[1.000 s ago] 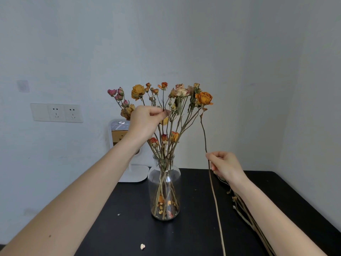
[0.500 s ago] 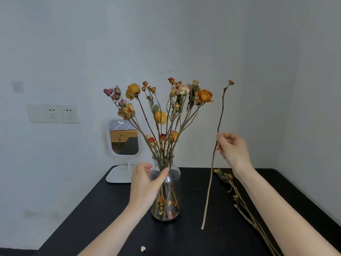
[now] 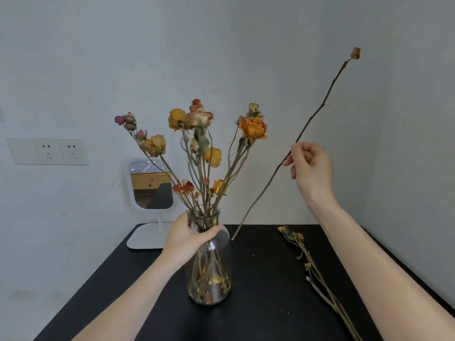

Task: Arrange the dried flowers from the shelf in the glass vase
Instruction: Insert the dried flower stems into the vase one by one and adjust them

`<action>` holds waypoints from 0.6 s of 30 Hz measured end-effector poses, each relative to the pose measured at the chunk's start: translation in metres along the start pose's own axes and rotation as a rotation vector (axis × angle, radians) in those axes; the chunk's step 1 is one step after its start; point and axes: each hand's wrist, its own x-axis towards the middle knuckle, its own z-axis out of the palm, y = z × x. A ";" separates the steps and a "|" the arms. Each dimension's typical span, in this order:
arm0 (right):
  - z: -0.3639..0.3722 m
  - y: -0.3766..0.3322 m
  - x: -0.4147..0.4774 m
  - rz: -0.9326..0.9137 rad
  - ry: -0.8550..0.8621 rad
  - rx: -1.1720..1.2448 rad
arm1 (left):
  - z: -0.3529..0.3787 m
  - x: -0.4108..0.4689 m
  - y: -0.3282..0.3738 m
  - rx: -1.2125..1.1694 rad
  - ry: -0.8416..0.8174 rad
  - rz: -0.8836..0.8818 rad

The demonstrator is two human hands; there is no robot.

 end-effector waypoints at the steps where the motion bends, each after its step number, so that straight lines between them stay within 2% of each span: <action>1: 0.000 -0.002 0.001 -0.008 0.001 0.004 | -0.002 0.001 -0.003 -0.009 -0.019 -0.018; 7: 0.005 -0.013 -0.002 -0.074 0.018 0.045 | -0.006 0.005 -0.005 -0.106 -0.116 -0.065; 13: 0.009 -0.026 -0.005 -0.168 0.014 0.047 | -0.002 0.001 -0.001 -0.007 0.109 0.002; 18: 0.009 -0.031 -0.007 -0.195 0.002 0.037 | -0.002 0.003 -0.004 -0.030 0.082 -0.007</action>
